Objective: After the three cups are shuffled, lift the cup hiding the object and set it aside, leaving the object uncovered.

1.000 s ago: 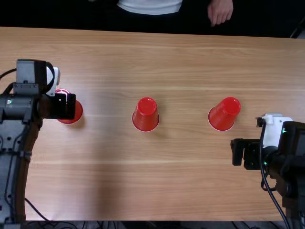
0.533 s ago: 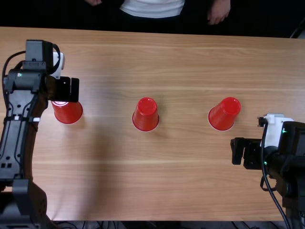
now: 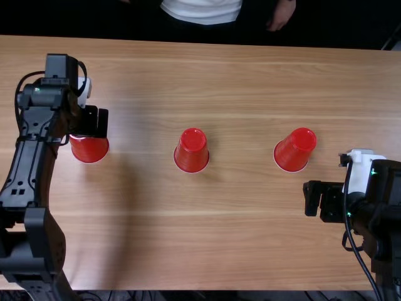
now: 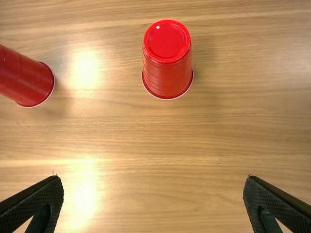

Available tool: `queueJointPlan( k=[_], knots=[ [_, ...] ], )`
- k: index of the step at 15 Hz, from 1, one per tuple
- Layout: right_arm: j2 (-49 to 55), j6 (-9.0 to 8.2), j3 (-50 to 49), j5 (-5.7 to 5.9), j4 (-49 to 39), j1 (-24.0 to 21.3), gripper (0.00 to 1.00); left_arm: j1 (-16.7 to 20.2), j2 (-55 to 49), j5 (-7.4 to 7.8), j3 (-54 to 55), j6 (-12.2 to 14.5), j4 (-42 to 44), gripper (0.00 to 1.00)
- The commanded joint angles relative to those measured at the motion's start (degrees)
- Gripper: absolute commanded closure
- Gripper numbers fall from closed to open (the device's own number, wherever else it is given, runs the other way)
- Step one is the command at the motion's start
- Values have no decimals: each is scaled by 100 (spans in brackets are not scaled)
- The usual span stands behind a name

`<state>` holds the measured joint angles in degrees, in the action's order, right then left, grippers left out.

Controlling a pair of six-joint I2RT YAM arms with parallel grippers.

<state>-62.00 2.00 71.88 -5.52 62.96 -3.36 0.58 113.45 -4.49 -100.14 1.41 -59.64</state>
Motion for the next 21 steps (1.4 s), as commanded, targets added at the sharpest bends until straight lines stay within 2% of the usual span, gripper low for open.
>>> queueJointPlan(
  k=[1, 8, 10, 12, 14, 15, 19, 21],
  knots=[
    [-76, -63, -112, 3, -14, 89, 0, -32, 204, -36, -243, -14, 5, 0],
    [-76, -63, -174, 3, -14, 89, 0, -32, 529, -36, -234, -78, -16, 0],
    [-67, -63, -174, 3, -14, 89, 0, -32, 547, -36, -243, -183, -6, 30],
    [-67, -63, -174, 3, -14, 89, 0, -32, 556, -47, -261, -194, -6, 50],
    [-58, -63, -183, 3, -14, 89, 0, -23, 529, -36, -243, -183, -6, 82],
    [-58, -63, -183, 3, -14, 89, 0, 4, 503, -36, -243, -183, -6, 89],
    [-67, -52, -244, 3, 60, 89, 0, 30, 142, -47, -208, -215, -16, 89],
    [-67, -42, -244, -7, 91, 89, 0, 39, -192, -47, -217, -320, -27, 89]
  ],
)
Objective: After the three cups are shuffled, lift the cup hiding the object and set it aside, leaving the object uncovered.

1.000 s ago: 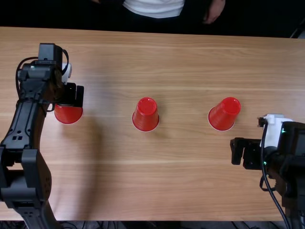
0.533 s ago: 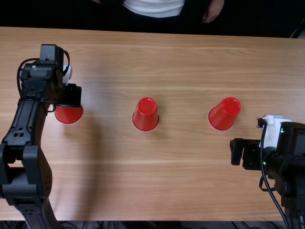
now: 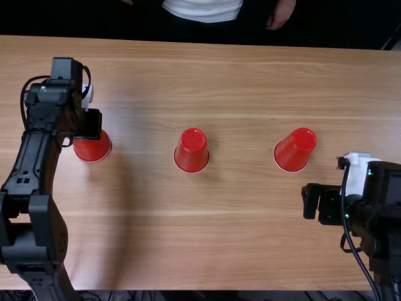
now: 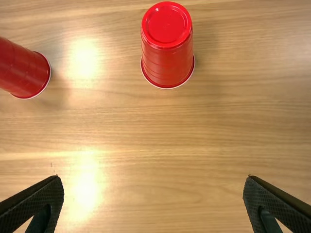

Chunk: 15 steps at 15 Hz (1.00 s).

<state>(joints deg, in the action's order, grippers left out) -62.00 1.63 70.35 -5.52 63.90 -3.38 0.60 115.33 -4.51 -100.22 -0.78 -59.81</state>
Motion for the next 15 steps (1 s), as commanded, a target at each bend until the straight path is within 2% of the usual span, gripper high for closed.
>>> queueJointPlan(
  k=[1, 7, 11, 15],
  knots=[
    [-67, -5, -83, -7, 18, 100, 0, 37, -564, -44, -217, -133, -9, 89],
    [-58, 6, -47, -7, 18, 153, 0, 212, -1768, -55, -217, -292, -600, 88],
    [-49, 6, -83, -7, 18, 171, 0, 1144, -2190, -87, -182, -376, -853, 88],
    [-14, 16, -135, -7, 18, 171, 0, 1548, -2304, -97, 530, -355, -853, 88]
  ],
)
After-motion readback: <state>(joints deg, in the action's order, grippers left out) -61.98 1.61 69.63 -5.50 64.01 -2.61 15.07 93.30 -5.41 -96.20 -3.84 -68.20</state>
